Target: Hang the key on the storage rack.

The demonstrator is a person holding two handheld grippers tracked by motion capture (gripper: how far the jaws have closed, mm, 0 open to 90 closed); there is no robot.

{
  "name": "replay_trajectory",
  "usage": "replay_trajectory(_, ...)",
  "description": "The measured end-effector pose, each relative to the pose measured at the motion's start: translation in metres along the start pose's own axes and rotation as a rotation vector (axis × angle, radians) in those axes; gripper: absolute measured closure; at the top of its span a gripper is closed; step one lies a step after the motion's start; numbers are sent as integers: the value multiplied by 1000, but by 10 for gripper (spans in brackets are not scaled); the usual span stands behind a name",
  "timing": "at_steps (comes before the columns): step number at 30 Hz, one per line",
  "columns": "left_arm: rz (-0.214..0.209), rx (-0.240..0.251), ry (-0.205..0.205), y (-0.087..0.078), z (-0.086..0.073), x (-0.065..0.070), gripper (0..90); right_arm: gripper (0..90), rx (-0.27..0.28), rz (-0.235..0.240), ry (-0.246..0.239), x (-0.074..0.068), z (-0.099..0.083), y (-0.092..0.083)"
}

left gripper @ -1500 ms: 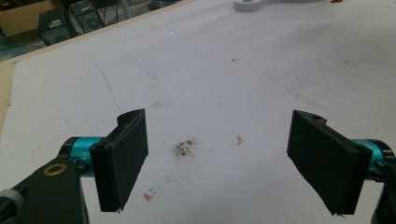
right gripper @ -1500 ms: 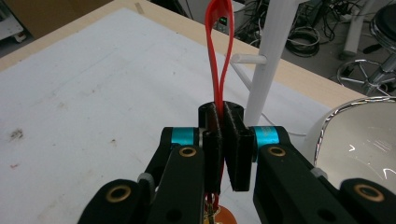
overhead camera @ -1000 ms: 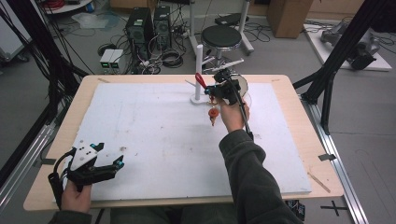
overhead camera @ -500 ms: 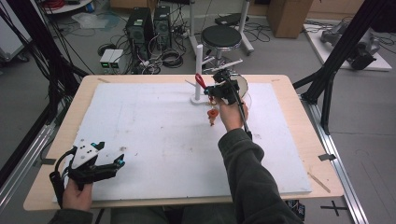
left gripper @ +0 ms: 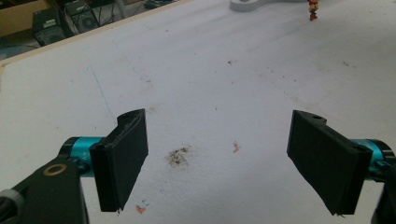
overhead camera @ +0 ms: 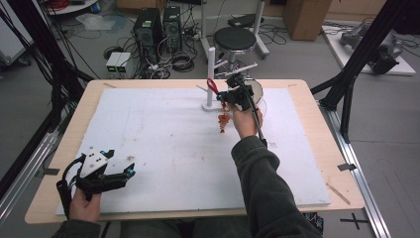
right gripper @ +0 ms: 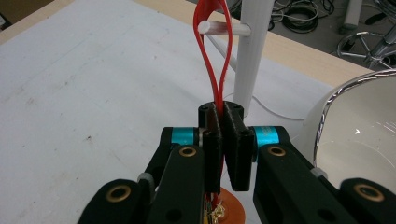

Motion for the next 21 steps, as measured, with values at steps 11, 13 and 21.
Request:
replay_trajectory(11,-1,3,-1,-1,-1,0,208,863,-10,0,0,-5,1,9)
replay_trajectory(13,-3,3,0,-2,-1,-1,208,863,-17,-3,9,-3,0,10)
replay_trajectory(21,-3,1,3,-2,-1,-1,208,863,-25,-5,21,-1,-1,14)
Point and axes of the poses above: each handheld gripper's, and its own axes: y roughly forward along the jaws, z roughly out of its top, x roughly to its right, the point moved 2 cm from there along y, roughly forward along the jaws, and after that the axes turned 2 degrees about -x, right-handed, at the moved point
